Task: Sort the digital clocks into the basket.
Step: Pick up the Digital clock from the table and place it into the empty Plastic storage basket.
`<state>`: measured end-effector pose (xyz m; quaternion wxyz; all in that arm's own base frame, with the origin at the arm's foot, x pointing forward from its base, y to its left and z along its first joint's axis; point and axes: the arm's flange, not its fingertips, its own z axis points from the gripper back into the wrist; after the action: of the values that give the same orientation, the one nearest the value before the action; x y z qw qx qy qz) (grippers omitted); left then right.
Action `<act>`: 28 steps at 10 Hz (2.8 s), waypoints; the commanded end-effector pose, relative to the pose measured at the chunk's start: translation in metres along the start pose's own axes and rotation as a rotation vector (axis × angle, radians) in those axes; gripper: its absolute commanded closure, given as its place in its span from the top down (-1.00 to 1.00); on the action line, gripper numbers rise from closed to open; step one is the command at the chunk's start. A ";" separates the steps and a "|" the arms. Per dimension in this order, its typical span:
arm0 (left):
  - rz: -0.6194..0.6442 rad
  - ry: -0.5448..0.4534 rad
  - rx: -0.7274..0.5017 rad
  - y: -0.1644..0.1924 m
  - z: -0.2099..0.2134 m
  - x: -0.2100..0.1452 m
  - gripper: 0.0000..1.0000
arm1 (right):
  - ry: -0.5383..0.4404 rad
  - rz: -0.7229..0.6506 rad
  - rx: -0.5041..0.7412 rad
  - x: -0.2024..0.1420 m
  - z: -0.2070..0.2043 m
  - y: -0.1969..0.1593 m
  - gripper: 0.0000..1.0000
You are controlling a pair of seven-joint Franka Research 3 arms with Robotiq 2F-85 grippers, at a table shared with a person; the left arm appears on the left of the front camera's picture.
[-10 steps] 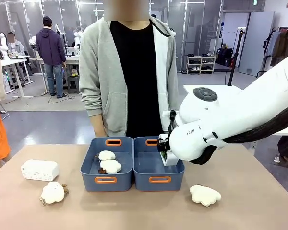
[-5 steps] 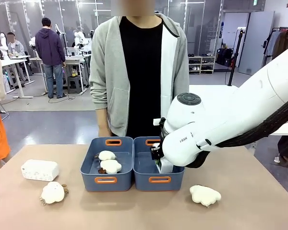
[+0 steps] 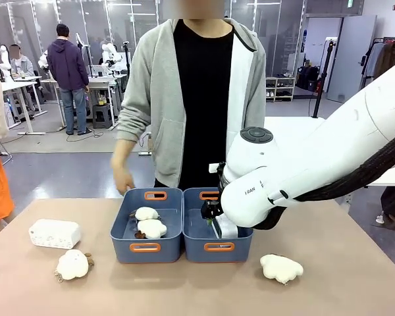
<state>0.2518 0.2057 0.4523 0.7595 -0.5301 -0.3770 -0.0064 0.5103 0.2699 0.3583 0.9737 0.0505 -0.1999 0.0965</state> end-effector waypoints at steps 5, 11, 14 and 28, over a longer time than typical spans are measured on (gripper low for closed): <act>-0.012 -0.015 -0.022 -0.001 0.001 0.003 1.00 | 0.000 0.000 0.000 0.000 0.000 0.000 1.00; -0.012 -0.015 -0.022 -0.001 0.001 0.003 1.00 | 0.000 0.000 0.000 0.000 0.000 0.000 1.00; -0.012 -0.015 -0.022 -0.001 0.001 0.003 1.00 | -0.114 0.037 0.024 -0.025 0.075 0.008 1.00; -0.012 -0.015 -0.022 -0.001 0.001 0.003 1.00 | -0.147 -0.654 1.111 -0.211 0.164 -0.330 1.00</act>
<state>0.2519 0.2058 0.4522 0.7595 -0.5302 -0.3768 -0.0061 0.3437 -0.1079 0.4170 0.7772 0.6036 -0.1370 -0.1136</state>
